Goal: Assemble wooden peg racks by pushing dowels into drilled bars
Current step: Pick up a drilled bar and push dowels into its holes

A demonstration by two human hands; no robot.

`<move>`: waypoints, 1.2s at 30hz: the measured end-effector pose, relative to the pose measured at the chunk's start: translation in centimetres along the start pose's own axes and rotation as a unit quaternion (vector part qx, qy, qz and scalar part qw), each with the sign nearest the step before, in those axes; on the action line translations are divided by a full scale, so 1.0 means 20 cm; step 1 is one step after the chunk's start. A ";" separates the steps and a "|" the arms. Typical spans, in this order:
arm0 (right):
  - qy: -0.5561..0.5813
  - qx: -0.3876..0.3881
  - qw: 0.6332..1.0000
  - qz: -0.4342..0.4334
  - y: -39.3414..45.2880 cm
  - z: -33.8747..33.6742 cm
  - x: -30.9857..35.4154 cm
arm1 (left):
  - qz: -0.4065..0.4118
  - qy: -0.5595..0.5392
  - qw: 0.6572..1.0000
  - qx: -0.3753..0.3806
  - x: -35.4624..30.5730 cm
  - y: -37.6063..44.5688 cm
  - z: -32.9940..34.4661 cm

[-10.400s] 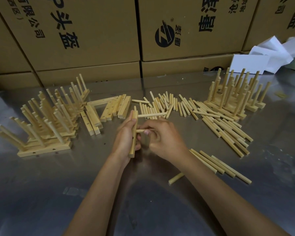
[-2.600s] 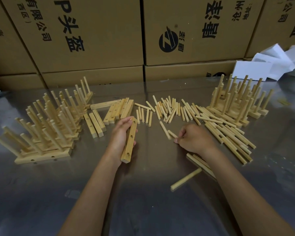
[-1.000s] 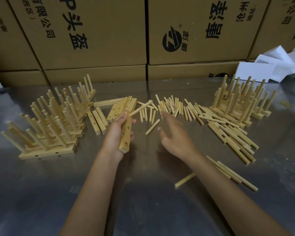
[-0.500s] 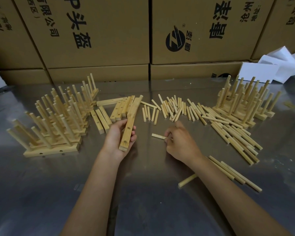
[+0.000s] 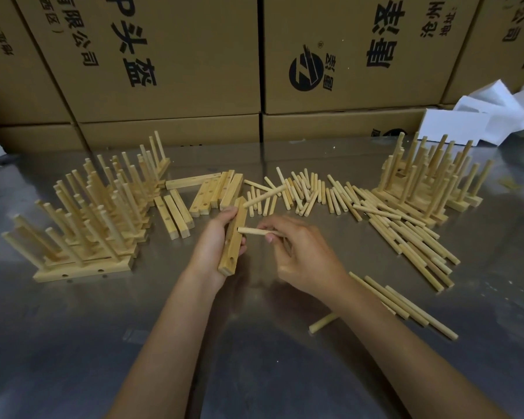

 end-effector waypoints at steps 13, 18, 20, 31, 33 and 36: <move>-0.091 0.029 0.995 -0.025 0.03 -0.06 0.06 | 0.077 0.087 0.991 -0.065 0.04 -0.01 0.04; -0.015 -0.012 1.000 0.024 0.01 -0.08 0.04 | 0.100 0.077 0.990 -0.062 0.02 -0.01 0.06; -0.012 -0.007 0.999 0.033 0.01 -0.07 0.01 | 0.103 0.079 0.990 -0.059 0.02 0.00 0.07; -0.005 -0.220 0.970 0.102 -0.01 -0.20 -0.13 | 0.037 -0.039 0.993 -0.103 0.04 0.10 -0.08; -0.013 -0.147 0.970 0.192 -0.01 -0.15 -0.25 | 0.012 -0.105 0.990 -0.092 0.03 0.11 -0.13; -0.017 -0.005 0.968 0.252 0.08 -0.03 -0.34 | 0.000 -0.164 0.984 -0.067 0.02 0.09 -0.16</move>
Point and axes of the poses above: each hand's wrist, its own y-axis towards the middle knuckle, its own z-axis out of the palm, x = y × z, the point moved 7 cm from there along y, towards the middle knuckle, and after that the axes turned 10 degrees about -z, right-handed, at the moved point
